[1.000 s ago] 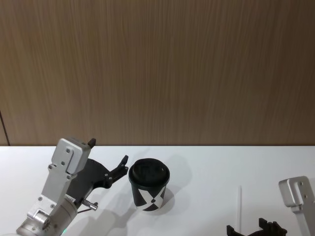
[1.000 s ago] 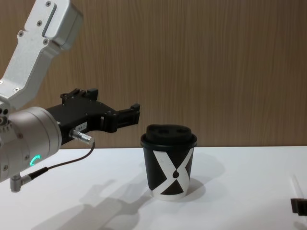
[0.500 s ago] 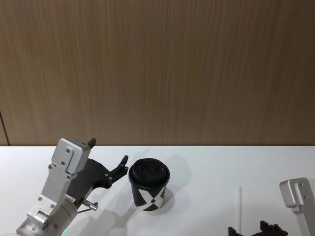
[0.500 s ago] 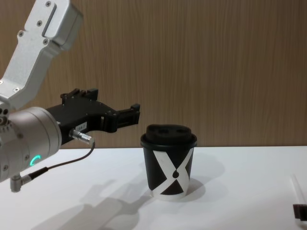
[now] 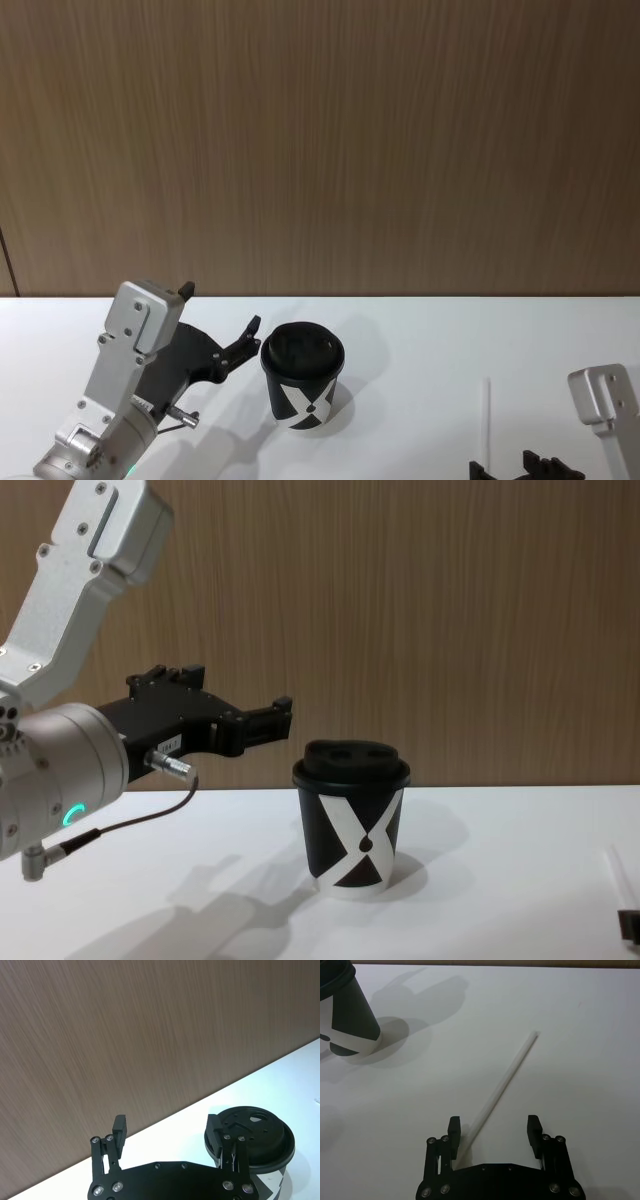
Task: Pick up the straw with one hand, pass it to the other hand, and insert it into the cup.
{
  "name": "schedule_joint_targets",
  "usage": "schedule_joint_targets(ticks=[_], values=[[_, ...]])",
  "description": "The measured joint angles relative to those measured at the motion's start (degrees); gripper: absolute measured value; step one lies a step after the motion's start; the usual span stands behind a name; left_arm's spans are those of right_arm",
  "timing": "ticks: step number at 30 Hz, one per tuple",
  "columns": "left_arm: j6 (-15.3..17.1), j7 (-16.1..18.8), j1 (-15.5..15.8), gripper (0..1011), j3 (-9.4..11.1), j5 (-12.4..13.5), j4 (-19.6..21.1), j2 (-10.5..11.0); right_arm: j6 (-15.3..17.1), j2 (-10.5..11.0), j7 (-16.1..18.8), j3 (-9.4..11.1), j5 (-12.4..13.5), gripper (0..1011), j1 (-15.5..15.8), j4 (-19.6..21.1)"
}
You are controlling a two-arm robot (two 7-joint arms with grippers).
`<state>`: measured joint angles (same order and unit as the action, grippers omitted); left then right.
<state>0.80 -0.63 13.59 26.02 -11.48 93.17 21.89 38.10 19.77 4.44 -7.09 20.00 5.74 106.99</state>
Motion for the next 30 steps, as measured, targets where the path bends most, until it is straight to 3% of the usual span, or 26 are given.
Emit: schedule_joint_targets(ticks=[12,16,30], values=[[0.00,0.00,0.00,1000,0.00,0.00,0.00,0.00,-0.37,-0.45,0.25,0.45,-0.38,487,0.91,0.24],[0.00,0.00,0.00,999,0.00,0.00,0.00,0.00,-0.54,-0.66,0.50,0.58,-0.43,404,1.30,0.40],[0.00,0.01,0.00,1000,0.00,0.00,0.00,0.00,-1.30,-1.28,1.22,0.98,-0.55,319,2.45,0.82]])
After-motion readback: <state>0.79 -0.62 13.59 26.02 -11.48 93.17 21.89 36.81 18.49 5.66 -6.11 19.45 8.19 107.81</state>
